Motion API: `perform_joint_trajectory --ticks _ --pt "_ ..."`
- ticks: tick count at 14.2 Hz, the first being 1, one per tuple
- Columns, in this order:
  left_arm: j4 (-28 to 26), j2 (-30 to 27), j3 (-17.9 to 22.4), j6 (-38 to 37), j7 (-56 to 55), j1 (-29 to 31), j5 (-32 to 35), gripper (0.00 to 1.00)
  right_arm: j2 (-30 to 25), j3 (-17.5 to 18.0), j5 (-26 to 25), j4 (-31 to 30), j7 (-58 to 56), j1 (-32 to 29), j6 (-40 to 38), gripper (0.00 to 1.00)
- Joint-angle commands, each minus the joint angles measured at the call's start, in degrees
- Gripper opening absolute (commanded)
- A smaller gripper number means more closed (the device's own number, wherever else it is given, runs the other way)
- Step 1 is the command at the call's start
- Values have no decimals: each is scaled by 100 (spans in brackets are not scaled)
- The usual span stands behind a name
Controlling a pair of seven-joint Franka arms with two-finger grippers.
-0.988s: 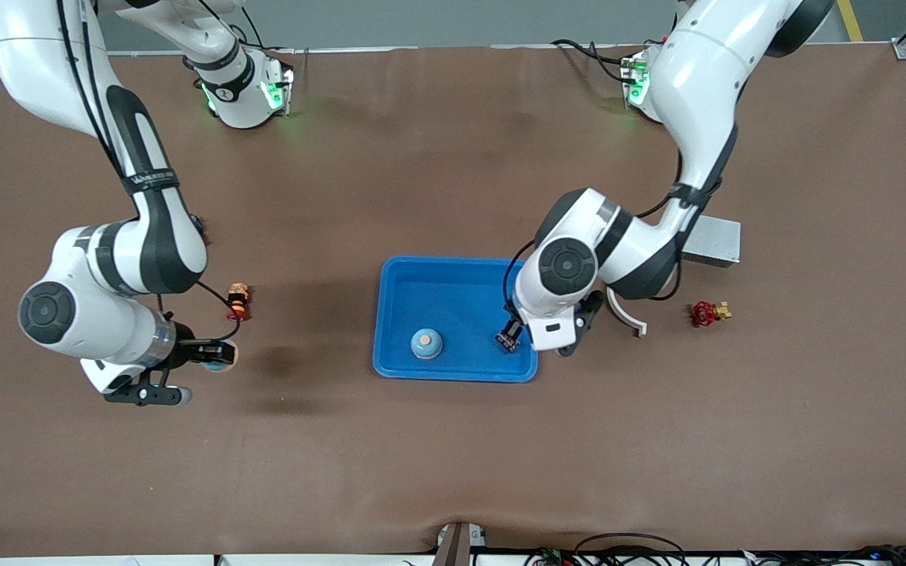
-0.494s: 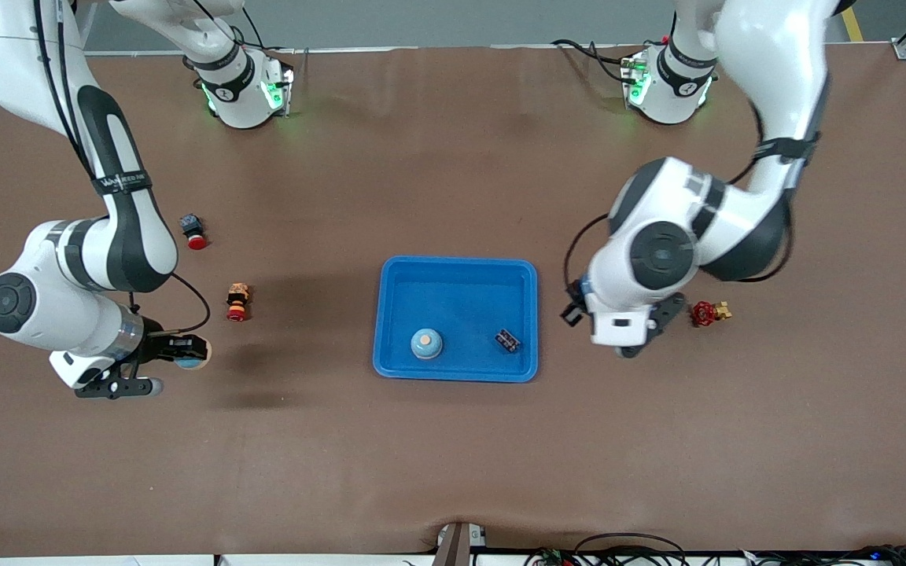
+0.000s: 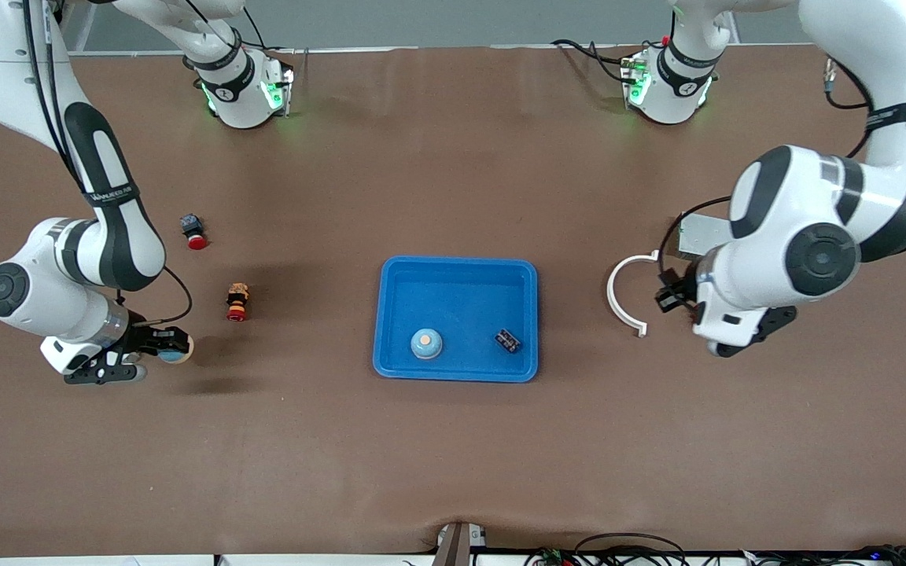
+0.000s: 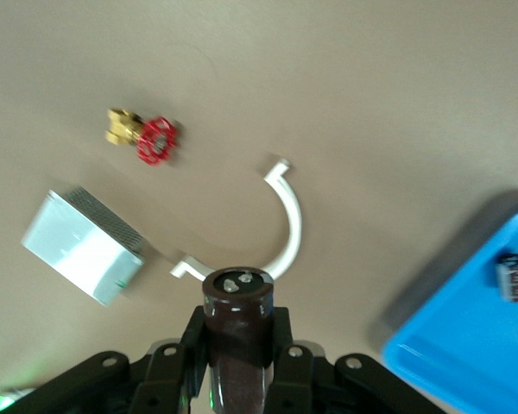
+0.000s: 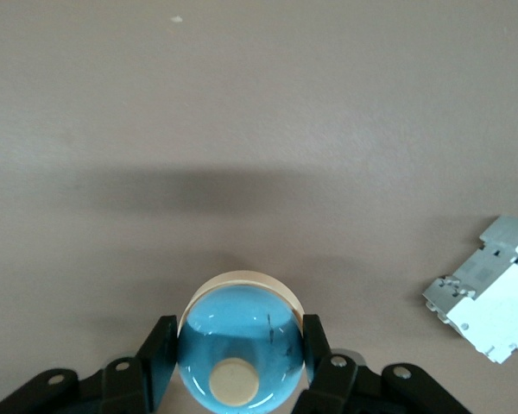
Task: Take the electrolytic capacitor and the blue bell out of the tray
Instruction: 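Carry the bell with the right gripper while the left gripper carries the capacitor, then set the bell by the white block while the left gripper releases the capacitor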
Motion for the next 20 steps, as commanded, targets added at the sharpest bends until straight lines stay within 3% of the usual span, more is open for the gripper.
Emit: perform_joint_trajectory --ticks 1,7,14,20 --pt "-325 -204 -46 46 1037 611 -3 0 -174 106 426 -324 -301 -145 107 0" --pt "-395 253 -46 651 2060 1387 638 3 -148 98 489 -693 -574 -233 721 0" --pt "-1318 605 -29 2628 2060 1835 1376 3 28 98 497 -782 -583 -285 889 0" --pt "-1301 1167 -11 3016 2052 1950 1464 3 169 98 533 -764 -583 -285 960 0"
